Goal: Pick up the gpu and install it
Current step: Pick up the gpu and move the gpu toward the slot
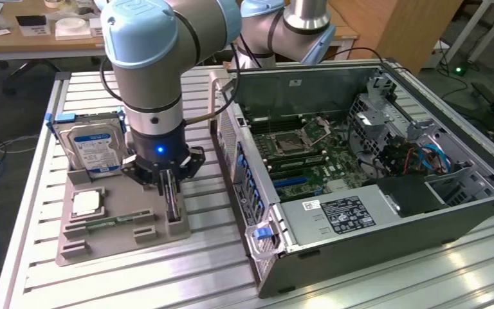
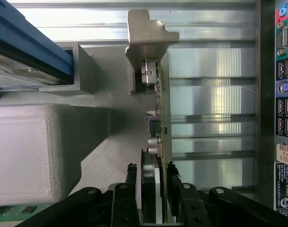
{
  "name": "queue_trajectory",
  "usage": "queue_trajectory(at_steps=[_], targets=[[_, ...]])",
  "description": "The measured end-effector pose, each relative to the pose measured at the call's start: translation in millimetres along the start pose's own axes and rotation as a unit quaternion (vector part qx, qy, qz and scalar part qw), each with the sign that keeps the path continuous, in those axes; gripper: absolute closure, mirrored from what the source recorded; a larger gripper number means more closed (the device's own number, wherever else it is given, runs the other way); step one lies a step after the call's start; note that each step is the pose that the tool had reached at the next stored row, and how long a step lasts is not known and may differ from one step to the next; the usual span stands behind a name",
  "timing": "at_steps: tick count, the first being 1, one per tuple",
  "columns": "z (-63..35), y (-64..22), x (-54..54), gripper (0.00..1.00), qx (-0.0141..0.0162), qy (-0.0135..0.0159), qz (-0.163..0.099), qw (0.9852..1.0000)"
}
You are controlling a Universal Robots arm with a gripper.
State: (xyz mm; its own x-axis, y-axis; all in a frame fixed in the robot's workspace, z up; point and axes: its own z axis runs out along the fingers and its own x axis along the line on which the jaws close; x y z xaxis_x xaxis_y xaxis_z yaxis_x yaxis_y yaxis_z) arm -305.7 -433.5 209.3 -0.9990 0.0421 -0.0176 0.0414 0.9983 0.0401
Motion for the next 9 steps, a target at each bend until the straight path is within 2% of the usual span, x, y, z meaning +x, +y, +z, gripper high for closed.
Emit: queue_trajectory(at_steps=[7,8,9], targets=[[0.0,0.0,-0.3,0.64,0.0,0.0,0.0,1.0],[0.0,0.0,-0.4,0.71,0.0,0.0,0.0,1.0],[0.1,0.0,-0.7,0.71,0.0,0.0,0.0,1.0]])
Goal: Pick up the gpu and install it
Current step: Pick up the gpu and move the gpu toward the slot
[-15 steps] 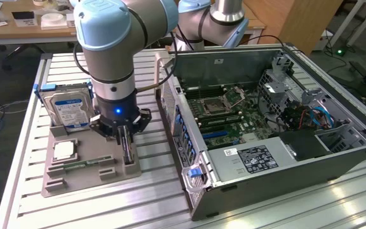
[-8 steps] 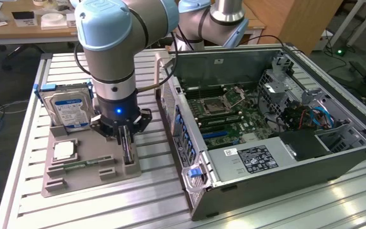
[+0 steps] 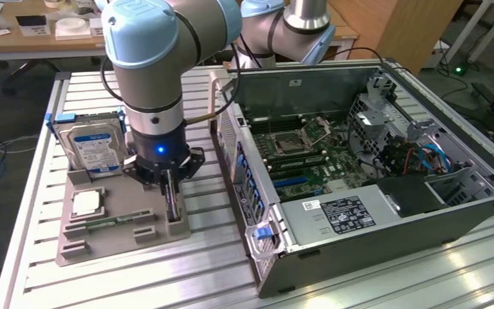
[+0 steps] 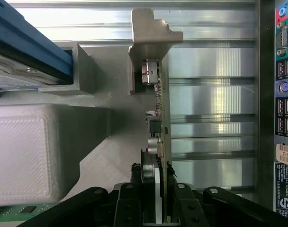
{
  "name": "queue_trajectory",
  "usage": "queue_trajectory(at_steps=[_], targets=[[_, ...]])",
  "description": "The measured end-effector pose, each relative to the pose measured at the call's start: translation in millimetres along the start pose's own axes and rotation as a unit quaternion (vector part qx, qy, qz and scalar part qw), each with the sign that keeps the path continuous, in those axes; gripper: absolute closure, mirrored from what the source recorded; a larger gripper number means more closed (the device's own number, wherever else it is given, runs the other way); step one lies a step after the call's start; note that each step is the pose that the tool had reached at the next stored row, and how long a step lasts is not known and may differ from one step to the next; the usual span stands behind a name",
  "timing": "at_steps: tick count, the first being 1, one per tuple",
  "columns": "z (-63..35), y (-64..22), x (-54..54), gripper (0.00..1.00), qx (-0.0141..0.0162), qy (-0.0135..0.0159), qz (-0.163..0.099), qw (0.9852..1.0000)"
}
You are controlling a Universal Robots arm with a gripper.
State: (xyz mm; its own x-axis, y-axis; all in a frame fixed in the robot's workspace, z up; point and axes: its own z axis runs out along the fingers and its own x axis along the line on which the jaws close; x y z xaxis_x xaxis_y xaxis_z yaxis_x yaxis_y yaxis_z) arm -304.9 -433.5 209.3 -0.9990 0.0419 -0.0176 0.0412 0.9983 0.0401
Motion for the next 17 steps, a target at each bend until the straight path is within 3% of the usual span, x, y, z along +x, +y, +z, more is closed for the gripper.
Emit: queue_trajectory(at_steps=[17], targets=[[0.0,0.0,-0.5,0.72,0.0,0.0,0.0,1.0]])
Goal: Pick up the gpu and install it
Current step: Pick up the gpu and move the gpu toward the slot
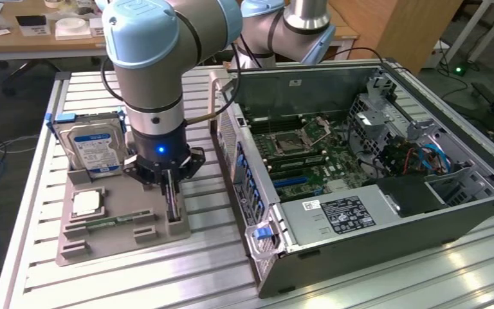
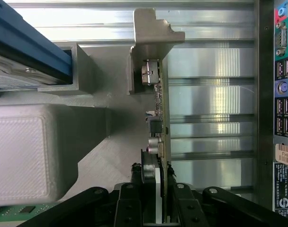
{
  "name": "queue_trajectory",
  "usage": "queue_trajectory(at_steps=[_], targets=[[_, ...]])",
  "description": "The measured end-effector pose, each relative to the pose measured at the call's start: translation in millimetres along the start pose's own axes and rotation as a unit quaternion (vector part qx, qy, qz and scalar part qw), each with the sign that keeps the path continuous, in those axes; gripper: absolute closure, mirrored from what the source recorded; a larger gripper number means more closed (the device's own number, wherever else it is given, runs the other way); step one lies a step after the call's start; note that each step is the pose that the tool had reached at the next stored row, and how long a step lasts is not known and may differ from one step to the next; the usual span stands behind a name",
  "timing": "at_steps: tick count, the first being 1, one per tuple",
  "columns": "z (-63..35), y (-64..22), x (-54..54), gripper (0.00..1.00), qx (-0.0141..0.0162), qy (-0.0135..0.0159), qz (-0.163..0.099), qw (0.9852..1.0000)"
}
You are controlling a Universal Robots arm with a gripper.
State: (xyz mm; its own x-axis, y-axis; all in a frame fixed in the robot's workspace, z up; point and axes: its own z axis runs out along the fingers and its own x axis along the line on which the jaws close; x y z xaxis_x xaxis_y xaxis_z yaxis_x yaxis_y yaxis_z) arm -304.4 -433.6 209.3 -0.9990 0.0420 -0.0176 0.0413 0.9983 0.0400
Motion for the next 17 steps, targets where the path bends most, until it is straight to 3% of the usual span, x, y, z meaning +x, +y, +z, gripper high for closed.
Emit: queue_trajectory(at_steps=[5,17], targets=[[-8.4,0.3,0.1,0.72,-0.0001,-0.0001,0.0,1.0],[-61.4,2.5,-0.3,0.72,-0.0014,0.0001,0.0,1.0]])
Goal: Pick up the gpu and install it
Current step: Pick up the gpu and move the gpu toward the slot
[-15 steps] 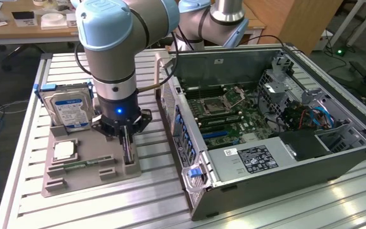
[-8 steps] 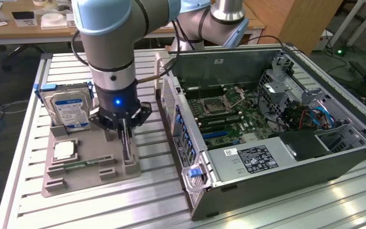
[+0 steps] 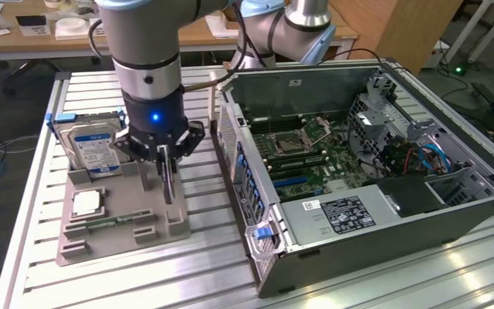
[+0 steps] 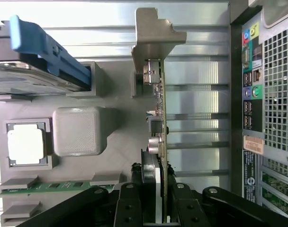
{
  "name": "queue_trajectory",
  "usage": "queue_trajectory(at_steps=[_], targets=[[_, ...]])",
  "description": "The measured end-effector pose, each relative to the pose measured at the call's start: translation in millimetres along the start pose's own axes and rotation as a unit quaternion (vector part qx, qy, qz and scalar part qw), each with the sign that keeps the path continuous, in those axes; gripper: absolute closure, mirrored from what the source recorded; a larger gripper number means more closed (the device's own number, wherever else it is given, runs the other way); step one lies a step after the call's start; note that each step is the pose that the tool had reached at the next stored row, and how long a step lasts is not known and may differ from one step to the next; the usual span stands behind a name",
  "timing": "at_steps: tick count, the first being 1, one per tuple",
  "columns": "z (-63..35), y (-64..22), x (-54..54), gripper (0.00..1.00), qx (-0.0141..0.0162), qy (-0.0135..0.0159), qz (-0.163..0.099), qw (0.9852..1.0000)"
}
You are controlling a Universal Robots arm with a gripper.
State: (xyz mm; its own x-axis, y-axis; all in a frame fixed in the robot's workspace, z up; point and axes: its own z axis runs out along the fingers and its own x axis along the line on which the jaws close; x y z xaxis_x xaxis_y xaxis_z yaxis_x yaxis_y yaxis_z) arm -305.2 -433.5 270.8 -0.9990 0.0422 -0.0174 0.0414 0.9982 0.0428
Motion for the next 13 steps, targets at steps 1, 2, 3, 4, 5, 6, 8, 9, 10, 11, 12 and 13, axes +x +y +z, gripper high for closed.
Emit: queue_trajectory(at_steps=[1,2,3,4,5,6,8,9,10,11,12,13], targets=[[-2.9,0.1,0.0,0.72,-0.0004,0.0,0.0,1.0],[-5.9,0.2,-0.1,0.72,-0.0013,0.0,0.0,1.0],[-8.9,0.3,-0.2,0.72,-0.0022,0.0001,0.0,1.0],[-11.7,0.5,-0.2,0.72,-0.0028,0.0001,0.0,1.0],[-14.3,0.6,-0.3,0.72,-0.0033,0.0001,0.0,1.0],[-17.2,0.7,-0.4,0.72,-0.0039,0.0001,0.0,1.0],[-24.3,1.0,-0.5,0.72,-0.0056,0.0003,0.0,1.0],[-27.8,1.1,-0.6,0.72,-0.0066,0.0003,0.0,1.0],[-31.5,1.3,-0.6,0.72,-0.0074,0.0003,0.0,1.0],[-35.3,1.5,-0.7,0.72,-0.0081,0.0003,0.0,1.0],[-39.5,1.6,-0.7,0.72,-0.0086,0.0003,0.0,1.0],[-43.7,1.8,-0.8,0.72,-0.0092,0.0003,0.0,1.0]])
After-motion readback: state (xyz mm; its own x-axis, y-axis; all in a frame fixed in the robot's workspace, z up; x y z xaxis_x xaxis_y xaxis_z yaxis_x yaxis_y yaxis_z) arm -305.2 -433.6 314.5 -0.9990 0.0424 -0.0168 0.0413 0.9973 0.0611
